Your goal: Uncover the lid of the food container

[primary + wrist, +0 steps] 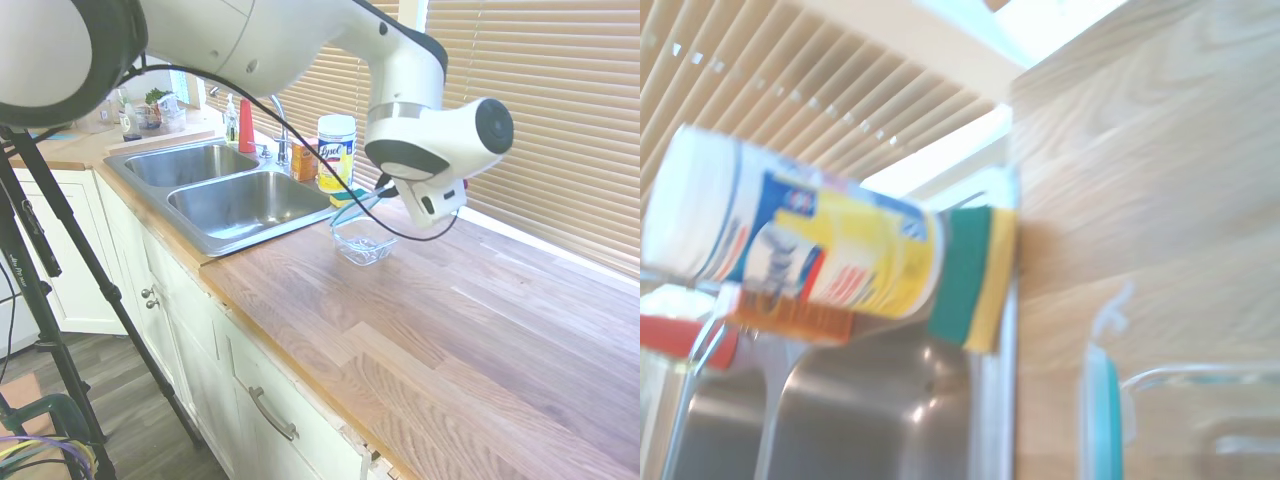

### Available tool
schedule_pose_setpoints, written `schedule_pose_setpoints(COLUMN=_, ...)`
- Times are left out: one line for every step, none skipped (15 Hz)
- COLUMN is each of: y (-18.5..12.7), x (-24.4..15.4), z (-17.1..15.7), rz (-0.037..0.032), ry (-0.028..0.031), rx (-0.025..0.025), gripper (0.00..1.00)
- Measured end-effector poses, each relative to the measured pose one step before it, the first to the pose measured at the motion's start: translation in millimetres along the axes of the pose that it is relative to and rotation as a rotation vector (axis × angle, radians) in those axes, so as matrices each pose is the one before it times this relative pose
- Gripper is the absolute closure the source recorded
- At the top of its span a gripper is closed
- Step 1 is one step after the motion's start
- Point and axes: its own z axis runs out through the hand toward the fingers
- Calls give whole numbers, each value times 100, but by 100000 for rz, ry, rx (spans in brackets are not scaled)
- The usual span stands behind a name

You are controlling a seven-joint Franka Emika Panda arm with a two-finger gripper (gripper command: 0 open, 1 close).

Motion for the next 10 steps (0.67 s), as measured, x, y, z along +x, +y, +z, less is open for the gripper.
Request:
schedule_pose_setpoints(y=-942, x=-1031, z=404, rz=-1675, ry=-109, rx=-813, gripper=100)
schedule_pose_setpoints(y=-897, x=-1030, z=353, rz=-1674, ry=-301, rx=-912, gripper=100)
schedule_pose_setpoints(y=-795, x=-1024, z=305, rz=-1633, ry=-217, rx=-1064, gripper=100)
schedule_pose_setpoints(y=-630, x=-875, z=199, rz=-1665, ry=-277, rx=-1118, gripper=100)
schedule_pose_setpoints(y=-493, x=-687, z=235, rz=-1594, ry=-250, rx=-911, gripper=100)
schedule_pose_setpoints(y=-461, x=-744, z=324, rz=-1616, ry=-156, rx=-966, gripper=100)
schedule_pose_setpoints(y=-271, x=-681, z=312, rz=-1236, ry=26, rx=-742, gripper=100)
schedule_pose_setpoints(y=-124, x=-640, z=227, rz=-1310, ry=420, rx=-656, gripper=100)
schedule_pose_setpoints(y=41, x=-750, z=138, rz=-1433, ry=118, rx=-634, gripper=100)
schedule_pose_setpoints(y=175, x=-649, z=-63, rz=-1369, ry=231, rx=-786, gripper=100)
